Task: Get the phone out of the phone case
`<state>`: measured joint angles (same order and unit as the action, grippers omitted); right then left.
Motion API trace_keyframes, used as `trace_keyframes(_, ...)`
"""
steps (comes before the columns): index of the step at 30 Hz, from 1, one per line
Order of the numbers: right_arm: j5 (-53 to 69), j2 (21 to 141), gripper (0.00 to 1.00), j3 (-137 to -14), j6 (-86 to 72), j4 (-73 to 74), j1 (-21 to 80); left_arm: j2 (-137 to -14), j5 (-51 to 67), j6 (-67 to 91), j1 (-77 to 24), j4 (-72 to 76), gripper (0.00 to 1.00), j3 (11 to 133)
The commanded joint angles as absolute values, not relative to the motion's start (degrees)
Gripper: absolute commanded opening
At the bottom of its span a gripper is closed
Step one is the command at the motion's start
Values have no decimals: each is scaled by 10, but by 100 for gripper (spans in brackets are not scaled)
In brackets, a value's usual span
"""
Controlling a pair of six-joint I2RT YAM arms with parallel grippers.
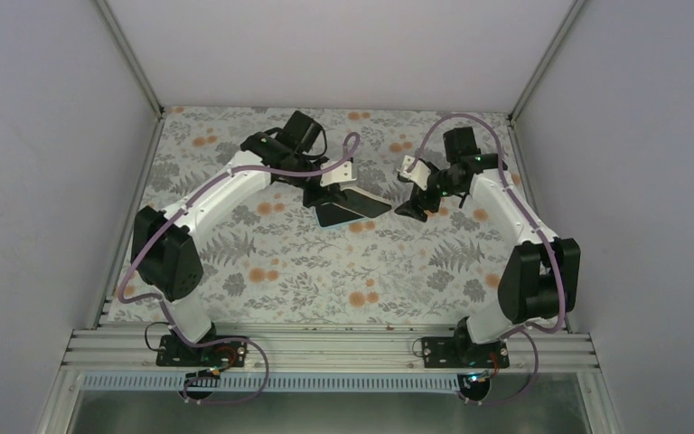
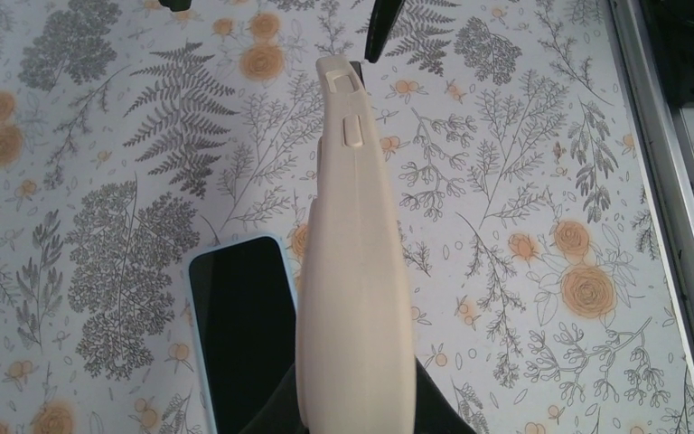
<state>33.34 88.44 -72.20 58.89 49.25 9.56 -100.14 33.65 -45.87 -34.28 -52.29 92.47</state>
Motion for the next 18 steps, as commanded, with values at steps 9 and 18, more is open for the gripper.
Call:
trace_keyframes(9, 333, 897, 97, -732, 574, 450, 95, -997, 362, -462, -349, -513, 2, 948)
trace_keyframes(18, 355, 915, 96, -750, 568, 456, 94, -1005, 359, -459, -356, -512, 2, 953)
